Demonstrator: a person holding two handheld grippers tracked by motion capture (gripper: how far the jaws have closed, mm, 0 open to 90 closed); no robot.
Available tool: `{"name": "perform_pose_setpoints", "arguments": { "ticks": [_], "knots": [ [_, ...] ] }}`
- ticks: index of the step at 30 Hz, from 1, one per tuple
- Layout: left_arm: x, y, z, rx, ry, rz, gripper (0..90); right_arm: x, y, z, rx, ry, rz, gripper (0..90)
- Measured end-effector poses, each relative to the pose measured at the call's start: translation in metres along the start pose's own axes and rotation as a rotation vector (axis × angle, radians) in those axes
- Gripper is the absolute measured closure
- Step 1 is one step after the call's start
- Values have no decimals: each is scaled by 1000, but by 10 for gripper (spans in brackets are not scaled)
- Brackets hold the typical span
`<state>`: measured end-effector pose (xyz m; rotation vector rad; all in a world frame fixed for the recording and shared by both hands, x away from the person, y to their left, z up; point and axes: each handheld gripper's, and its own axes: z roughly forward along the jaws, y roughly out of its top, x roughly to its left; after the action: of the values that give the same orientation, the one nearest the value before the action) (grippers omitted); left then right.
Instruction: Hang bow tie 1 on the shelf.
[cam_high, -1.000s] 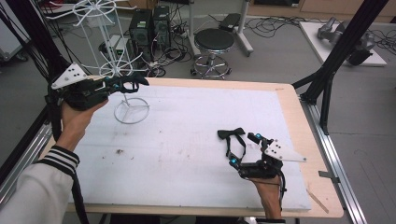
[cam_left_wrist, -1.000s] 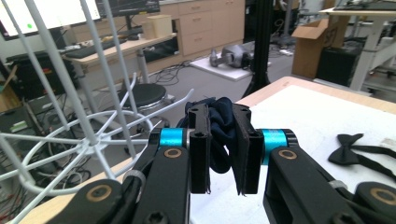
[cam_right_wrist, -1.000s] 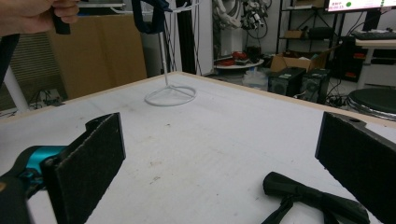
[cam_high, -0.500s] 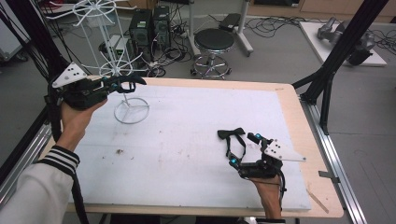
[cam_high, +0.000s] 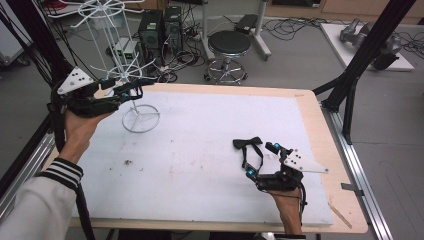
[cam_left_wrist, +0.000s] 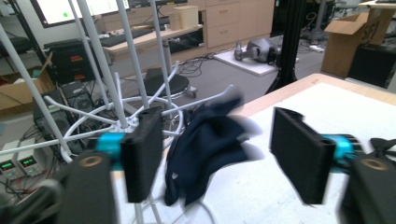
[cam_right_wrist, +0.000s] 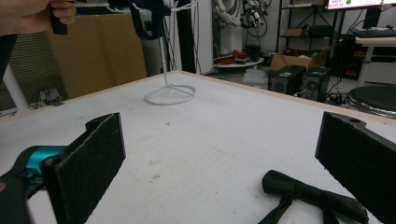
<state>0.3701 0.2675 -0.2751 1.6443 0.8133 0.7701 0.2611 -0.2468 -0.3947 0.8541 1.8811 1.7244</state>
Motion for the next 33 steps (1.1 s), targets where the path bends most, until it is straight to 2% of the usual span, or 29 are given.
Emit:
{"name": "perform_pose_setpoints", "arguments": {
  "ticks": [2, 7, 21, 27, 33],
  "knots": [
    [0, 0, -1, -9, -3, 0, 246, 1, 0, 0, 0, -1, 1, 8],
    [0, 2, -6, -41, -32, 1, 174, 0, 0, 0, -2, 1, 0, 7],
    [-3, 4, -27, -121, -102, 29, 136, -3, 0, 0, -10, 0, 13, 7],
    [-10, -9, -39, -158, -191, 31, 134, -4, 1, -1, -18, -3, 13, 8],
    [-17, -31, -46, -173, -238, 22, 134, -3, 0, 0, -14, -7, 18, 7]
  ]
}}
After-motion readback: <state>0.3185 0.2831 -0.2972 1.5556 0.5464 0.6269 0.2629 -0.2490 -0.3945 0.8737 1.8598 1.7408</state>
